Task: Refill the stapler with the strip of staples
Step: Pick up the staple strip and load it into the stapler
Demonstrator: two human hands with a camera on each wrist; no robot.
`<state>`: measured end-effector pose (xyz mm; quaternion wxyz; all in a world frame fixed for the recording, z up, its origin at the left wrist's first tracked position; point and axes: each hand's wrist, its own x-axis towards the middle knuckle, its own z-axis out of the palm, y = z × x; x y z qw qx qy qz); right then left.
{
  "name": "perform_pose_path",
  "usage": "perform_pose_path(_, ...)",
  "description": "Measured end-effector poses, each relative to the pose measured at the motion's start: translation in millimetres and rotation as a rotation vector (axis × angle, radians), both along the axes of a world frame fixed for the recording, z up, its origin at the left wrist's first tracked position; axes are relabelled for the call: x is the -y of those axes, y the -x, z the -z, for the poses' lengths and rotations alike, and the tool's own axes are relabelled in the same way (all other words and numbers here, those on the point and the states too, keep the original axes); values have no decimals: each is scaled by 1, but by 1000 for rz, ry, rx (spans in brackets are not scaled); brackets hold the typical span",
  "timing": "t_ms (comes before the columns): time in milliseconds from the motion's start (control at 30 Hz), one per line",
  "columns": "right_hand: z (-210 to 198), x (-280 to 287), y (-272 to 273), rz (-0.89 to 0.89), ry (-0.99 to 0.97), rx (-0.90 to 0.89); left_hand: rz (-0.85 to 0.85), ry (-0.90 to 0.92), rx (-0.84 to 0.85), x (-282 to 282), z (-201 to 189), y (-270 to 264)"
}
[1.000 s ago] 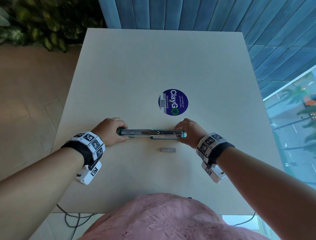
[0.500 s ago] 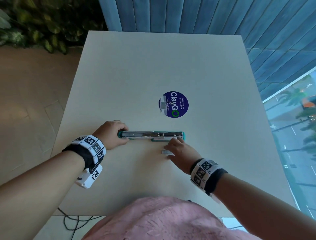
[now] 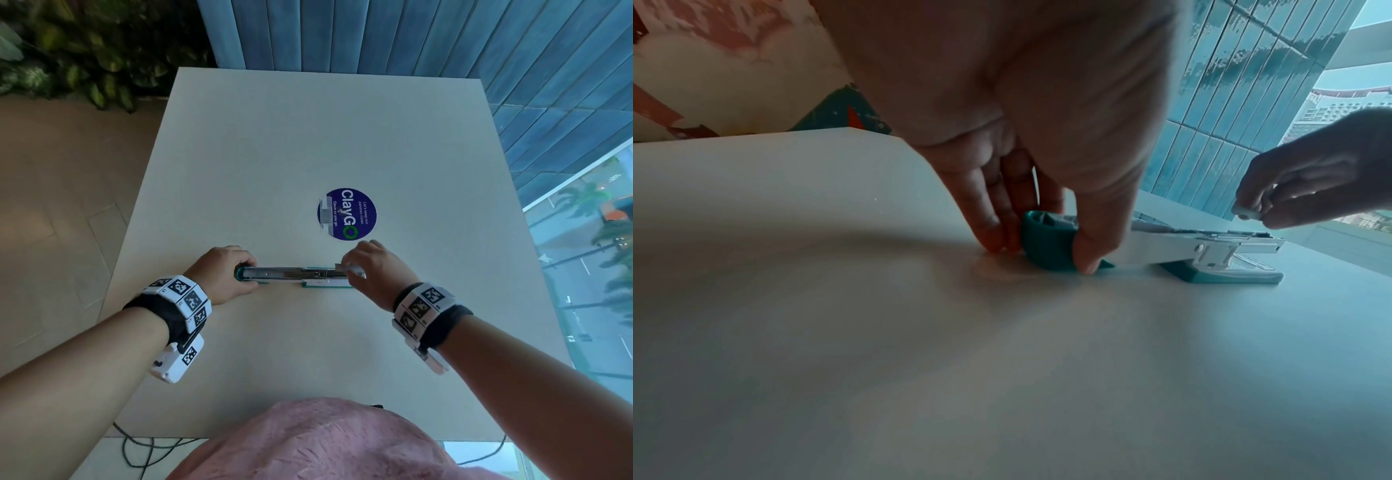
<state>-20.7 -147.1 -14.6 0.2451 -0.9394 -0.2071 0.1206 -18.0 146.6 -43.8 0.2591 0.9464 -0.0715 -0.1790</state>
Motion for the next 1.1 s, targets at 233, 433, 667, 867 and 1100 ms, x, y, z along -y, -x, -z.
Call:
perform_pose_path(233,1,-3,-4,-40,63,-45,5,2,1,1,-2,0)
perform_pose_path(433,1,-5,-3,-63,102,-53,2,5,-2,1,-3,0)
perform_pose_path(667,7,-4,1,-135,126,40,-12,16,-2,1,-2,1)
perform_pose_path(867,13,1,0,-30,63,-94,-10,15,-3,1,-3,2)
perform_pose_path(1100,25,16,5,129,95,-146,9,15,-17,0,-4,1)
